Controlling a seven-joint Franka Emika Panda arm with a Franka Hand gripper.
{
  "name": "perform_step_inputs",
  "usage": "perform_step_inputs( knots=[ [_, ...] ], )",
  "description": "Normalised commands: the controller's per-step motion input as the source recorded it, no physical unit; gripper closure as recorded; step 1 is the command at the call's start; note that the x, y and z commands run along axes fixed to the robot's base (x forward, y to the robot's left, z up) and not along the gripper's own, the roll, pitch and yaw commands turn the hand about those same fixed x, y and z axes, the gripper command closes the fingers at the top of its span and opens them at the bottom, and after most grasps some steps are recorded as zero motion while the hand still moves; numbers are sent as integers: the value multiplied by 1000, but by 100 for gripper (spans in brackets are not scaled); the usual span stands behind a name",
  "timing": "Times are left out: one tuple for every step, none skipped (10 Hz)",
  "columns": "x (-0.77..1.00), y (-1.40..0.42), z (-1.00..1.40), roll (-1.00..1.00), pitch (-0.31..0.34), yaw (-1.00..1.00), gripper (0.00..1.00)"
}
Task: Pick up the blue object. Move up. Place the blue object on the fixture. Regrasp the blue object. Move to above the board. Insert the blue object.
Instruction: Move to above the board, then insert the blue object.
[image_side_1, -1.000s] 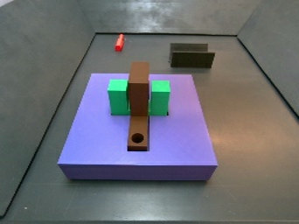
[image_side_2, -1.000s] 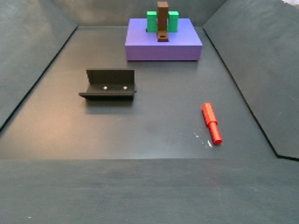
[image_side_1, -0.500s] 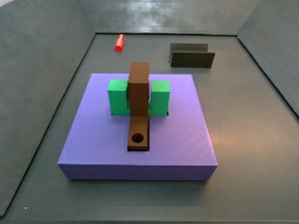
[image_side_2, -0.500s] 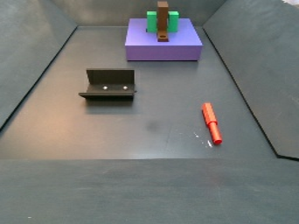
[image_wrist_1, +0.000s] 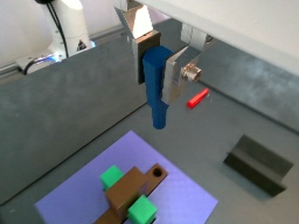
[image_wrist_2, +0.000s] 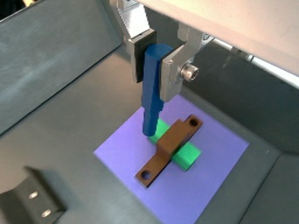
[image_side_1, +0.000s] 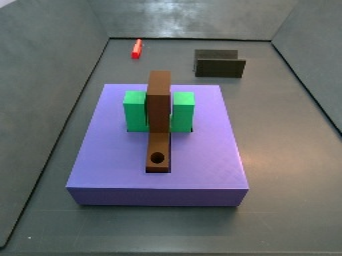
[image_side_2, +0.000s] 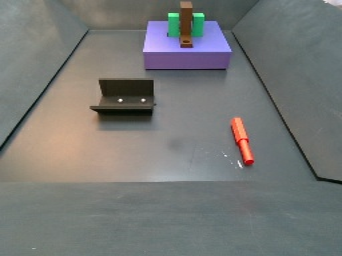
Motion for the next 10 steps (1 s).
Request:
perform_step_inputs(
  knots=[
    [-49, -1, 2, -349, -38, -16, 100],
    [-28, 4, -8, -204, -26, -14, 100],
    [0, 0, -40, -14, 0, 0, 100],
    [9, 0, -20, -13, 29, 0, 100],
    [0, 0, -17, 7, 0, 0, 100],
    [11, -851, -126, 59, 3, 0, 100],
    [29, -1000, -414, -91, 37, 0, 100],
    [0, -1000, -420, -114, 0, 0, 100],
    [0, -1000, -400, -161, 0, 0, 100],
    [0, -920, -260, -266, 0, 0, 100]
  ],
)
